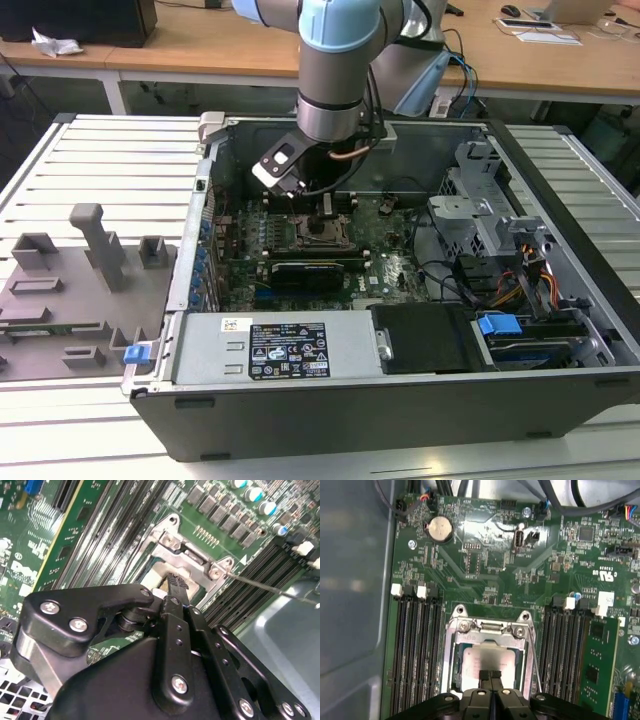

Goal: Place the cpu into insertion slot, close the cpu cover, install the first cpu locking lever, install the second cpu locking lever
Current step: 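Close the cpu cover, then install the first cpu locking lever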

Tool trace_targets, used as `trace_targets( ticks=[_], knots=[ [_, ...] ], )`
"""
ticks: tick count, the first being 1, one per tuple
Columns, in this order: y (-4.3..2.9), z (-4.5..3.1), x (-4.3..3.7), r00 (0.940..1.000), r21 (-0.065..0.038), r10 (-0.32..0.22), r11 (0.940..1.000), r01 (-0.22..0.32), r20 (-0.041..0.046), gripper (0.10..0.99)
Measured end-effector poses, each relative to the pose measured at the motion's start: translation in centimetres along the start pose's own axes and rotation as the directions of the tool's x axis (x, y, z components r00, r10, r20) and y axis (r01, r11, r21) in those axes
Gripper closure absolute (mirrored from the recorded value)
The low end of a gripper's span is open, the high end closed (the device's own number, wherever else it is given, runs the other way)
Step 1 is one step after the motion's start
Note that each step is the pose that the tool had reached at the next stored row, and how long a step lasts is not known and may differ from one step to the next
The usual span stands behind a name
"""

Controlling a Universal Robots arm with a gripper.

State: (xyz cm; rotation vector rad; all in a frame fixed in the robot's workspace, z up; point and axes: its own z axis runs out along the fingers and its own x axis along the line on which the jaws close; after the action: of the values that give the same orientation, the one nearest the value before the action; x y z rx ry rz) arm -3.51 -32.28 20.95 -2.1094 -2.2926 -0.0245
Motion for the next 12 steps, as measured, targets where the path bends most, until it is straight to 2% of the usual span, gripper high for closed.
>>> trace_targets(
  ticks=[7,12],
  knots=[
    [0.8,0.0,-0.06,1.0,0.0,0.0,1.0,0.0,-0.0001,0.98],
    [0.87,-0.05,-0.06,1.0,0.0,0.0,1.0,0.0,0.0,0.98]
  ],
)
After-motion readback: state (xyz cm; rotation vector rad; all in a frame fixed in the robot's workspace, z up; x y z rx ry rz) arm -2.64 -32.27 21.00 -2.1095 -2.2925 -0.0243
